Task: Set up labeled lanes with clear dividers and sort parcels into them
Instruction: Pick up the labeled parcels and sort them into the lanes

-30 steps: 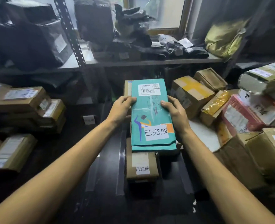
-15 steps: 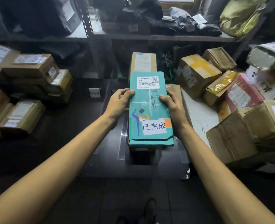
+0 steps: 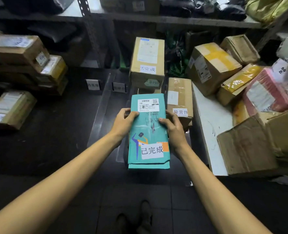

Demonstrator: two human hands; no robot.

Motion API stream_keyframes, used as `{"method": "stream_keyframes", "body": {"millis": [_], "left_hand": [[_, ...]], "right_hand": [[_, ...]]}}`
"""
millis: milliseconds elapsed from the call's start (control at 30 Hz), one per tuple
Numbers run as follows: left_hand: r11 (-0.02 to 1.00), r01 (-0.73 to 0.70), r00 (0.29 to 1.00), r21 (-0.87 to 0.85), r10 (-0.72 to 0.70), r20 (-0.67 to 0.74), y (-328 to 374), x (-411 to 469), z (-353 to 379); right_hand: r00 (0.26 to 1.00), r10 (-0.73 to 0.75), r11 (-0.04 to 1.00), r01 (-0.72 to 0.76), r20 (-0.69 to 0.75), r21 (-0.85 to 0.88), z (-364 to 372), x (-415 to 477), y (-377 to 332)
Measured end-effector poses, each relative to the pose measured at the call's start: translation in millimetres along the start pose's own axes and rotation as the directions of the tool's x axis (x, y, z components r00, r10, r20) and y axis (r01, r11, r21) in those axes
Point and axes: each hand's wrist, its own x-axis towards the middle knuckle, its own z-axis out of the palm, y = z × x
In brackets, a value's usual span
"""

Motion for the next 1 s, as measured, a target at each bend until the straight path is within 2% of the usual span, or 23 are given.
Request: {"method": "stream_keyframes", "body": {"millis": [233,533,767,900,1000], "left_hand": [[0.999,0.037,0.999,0.012,-0.037,-0.03,-6.3,27.6,6.7],[0.997,0.02,0.999,0.07,-0.023,0.041,-22.2,48.8,13.9],[0.995,0.045,0.996,0.086,-0.051,0.068,-19.7,57.6,20.1],[0.992,-0.032,0.997,0.122,0.022,0.08,-21.6,57.2,22.8],[0.989,-0.038,0.998,0.141,0.03,0.061,-23.3,56.8,23.5]], "right_hand": [[0.999,0.045,0.996,-0.044,0.011,-0.078,6.5,37.7,11.8],[0.998,0.057,0.971,-0.06,-0.022,-0.23,20.6,64.8,33.4],[0.999,0.038,0.967,-0.042,-0.019,-0.253,19.5,73.3,30.7],[1.0,0.012,0.954,-0.012,0.0,-0.301,20.7,70.7,24.6],[1.0,-0.005,0.939,0.009,0.013,-0.345,20.0,67.7,18.1]]}}
